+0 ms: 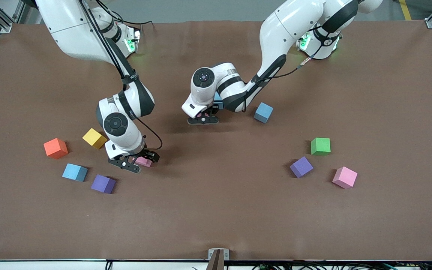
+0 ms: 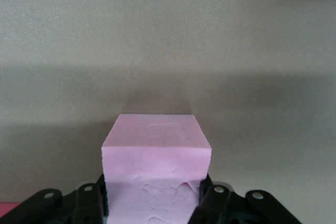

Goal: Arrange 11 blocks into digit 3
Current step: 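Place the pink cube below the yellow cube with the left gripper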

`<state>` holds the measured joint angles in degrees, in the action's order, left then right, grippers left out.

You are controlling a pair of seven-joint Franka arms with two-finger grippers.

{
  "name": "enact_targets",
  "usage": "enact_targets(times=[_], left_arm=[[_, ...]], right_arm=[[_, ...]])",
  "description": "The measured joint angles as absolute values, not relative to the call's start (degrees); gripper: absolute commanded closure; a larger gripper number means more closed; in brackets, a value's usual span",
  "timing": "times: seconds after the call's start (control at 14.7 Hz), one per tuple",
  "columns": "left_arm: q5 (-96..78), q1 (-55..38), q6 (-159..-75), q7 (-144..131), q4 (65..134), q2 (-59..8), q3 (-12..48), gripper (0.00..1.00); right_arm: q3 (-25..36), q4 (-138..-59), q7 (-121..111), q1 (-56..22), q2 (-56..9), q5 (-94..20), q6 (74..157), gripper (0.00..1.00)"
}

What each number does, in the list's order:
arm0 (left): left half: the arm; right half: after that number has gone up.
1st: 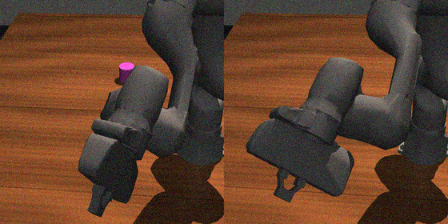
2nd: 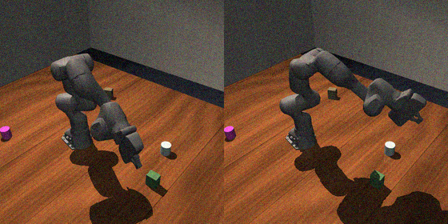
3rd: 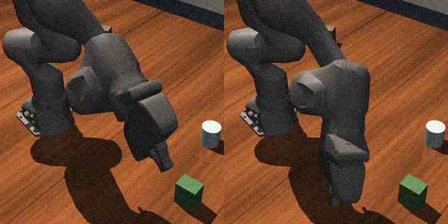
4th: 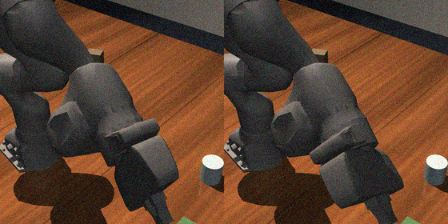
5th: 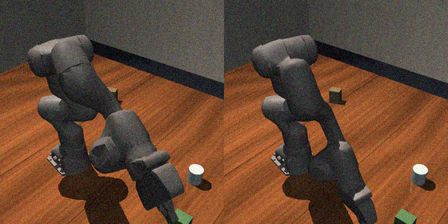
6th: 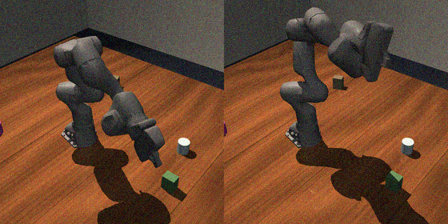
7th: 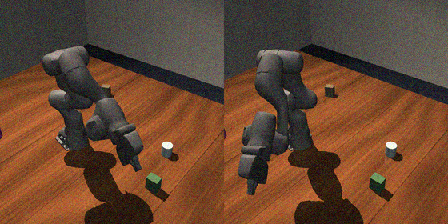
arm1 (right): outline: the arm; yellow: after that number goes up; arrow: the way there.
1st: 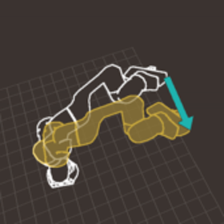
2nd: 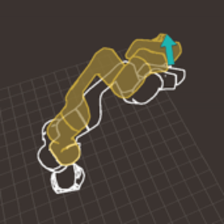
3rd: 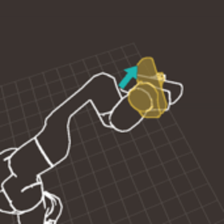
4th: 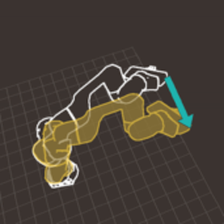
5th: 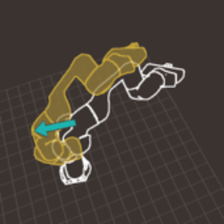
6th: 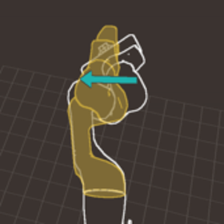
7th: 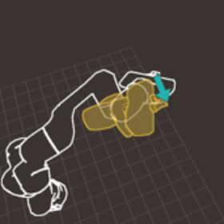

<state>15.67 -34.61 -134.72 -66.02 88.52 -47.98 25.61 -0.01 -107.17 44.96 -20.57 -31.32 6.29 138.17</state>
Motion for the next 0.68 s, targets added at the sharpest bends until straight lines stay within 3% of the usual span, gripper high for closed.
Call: enact_targets(times=[0.68], left_arm=[[15.67,-34.6,-134.72,-66.02,89.32,-47.6,25.9,0.52]], right_arm=[[0.25,-107.12,41.01,-20.12,-32.93,6.29,138.45,0.0]])
